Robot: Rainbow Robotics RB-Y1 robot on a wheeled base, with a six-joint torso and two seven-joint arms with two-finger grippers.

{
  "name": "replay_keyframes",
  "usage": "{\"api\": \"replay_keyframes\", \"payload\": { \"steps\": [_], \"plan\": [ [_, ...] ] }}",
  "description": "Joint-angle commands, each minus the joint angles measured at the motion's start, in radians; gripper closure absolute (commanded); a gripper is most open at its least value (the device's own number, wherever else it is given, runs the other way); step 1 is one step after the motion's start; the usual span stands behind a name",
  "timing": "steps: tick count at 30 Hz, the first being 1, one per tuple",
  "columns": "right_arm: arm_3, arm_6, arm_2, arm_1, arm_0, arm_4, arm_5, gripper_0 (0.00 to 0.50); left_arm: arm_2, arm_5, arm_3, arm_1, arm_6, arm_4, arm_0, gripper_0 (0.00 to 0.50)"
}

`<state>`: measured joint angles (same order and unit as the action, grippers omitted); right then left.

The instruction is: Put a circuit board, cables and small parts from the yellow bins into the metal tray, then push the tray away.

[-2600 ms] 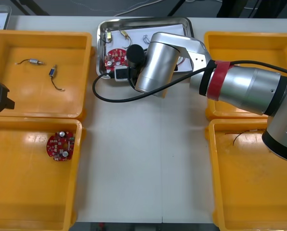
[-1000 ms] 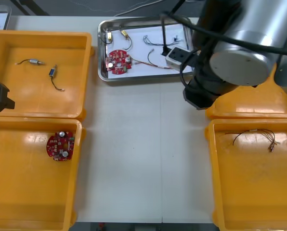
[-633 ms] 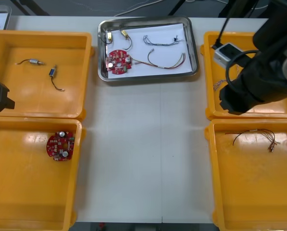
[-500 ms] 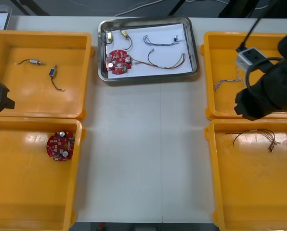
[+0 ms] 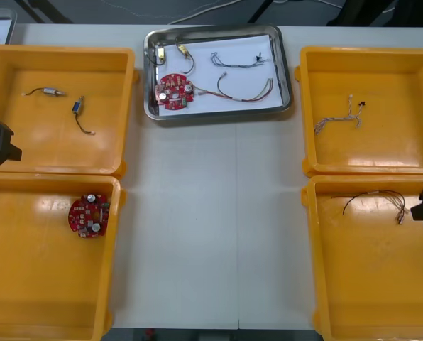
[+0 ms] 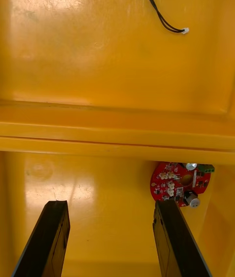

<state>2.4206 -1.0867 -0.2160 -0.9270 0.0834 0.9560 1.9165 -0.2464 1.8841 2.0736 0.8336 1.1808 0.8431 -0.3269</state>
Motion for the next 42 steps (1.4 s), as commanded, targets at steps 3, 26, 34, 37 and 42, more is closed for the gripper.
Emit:
{"api": "replay_keyframes", "payload": {
  "steps": [3, 26, 34, 37, 42],
  "plan": [
    [0.043, 0.007, -0.075, 0.027, -0.077, 0.012, 0.003, 0.0, -0.033, -0.01, 0.031, -0.008, -0.095, 0.007, 0.016, 0.0],
    [0.023, 0.031, -0.072, 0.114, -0.076, -0.079, 0.003, 0.0, -0.033, -0.01, 0.031, -0.008, -0.095, 0.007, 0.016, 0.0],
    [0.023, 0.031, -0.072, 0.114, -0.076, -0.079, 0.003, 0.0, -0.033, -0.01, 0.031, -0.008, -0.095, 0.007, 0.016, 0.0],
    [0.023, 0.031, -0.072, 0.114, -0.076, -0.079, 0.003, 0.0, -0.033, -0.01, 0.031, -0.008, -0.095, 0.007, 0.016, 0.0],
    [0.023, 0.031, -0.072, 0.114, -0.076, -0.079, 0.003, 0.0, -0.033, -0.01, 0.031, -0.008, -0.095, 0.007, 0.016, 0.0]
  ]
}}
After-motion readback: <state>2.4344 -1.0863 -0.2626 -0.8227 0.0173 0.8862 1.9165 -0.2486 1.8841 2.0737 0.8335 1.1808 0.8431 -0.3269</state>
